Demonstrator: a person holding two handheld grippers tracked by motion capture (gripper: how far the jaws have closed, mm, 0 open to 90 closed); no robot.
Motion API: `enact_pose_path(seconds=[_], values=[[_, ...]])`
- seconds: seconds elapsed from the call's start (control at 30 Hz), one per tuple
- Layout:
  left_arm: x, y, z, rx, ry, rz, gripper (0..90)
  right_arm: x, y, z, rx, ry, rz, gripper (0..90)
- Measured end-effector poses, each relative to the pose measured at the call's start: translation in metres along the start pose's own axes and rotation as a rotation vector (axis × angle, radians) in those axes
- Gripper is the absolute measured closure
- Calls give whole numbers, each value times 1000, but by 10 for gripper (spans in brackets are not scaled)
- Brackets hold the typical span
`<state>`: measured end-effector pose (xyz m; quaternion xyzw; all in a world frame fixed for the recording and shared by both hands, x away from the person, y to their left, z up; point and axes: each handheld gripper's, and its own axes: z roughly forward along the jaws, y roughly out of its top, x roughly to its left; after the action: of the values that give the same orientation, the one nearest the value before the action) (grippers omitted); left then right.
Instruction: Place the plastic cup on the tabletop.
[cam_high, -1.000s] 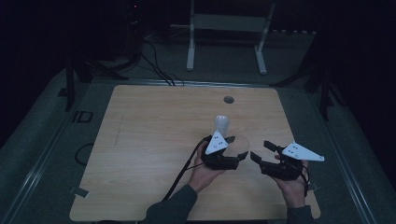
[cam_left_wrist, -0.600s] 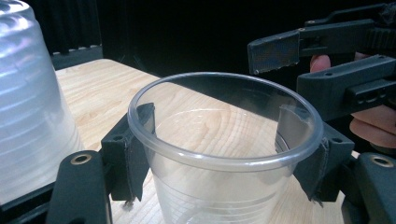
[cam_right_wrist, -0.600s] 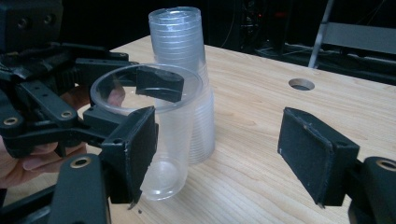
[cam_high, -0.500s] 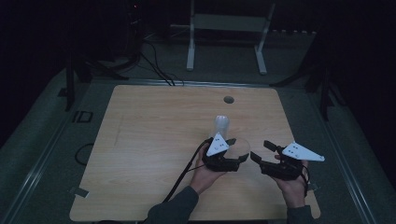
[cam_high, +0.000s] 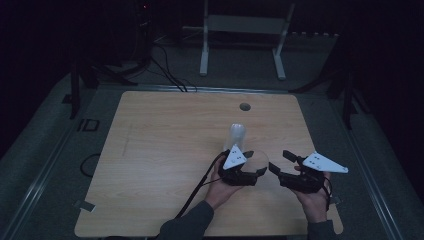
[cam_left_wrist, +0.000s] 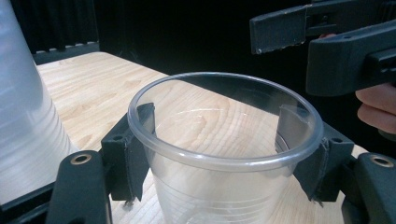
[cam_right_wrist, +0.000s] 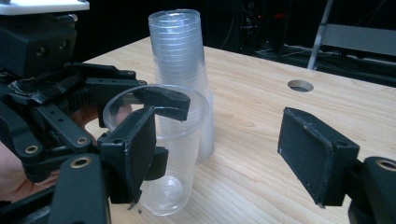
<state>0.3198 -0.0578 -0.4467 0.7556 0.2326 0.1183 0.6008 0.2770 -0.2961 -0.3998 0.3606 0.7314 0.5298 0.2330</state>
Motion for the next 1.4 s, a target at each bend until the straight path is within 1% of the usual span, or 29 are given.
enact_pose_path(seconds=[0.07, 0.73, 1.03, 1.4], values=[[0, -2, 1, 2, -1, -4, 293, 0, 0, 0, 0, -1, 0, 278], [-4, -14, 7, 7, -13, 0, 293, 0, -1, 1, -2, 0, 4, 278], [-6, -17, 8, -4, -24, -2, 293, 0, -1, 1, -2, 0, 5, 277], [-7, -24, 11, 8, -31, -1, 292, 0, -1, 1, 0, 1, 4, 277]])
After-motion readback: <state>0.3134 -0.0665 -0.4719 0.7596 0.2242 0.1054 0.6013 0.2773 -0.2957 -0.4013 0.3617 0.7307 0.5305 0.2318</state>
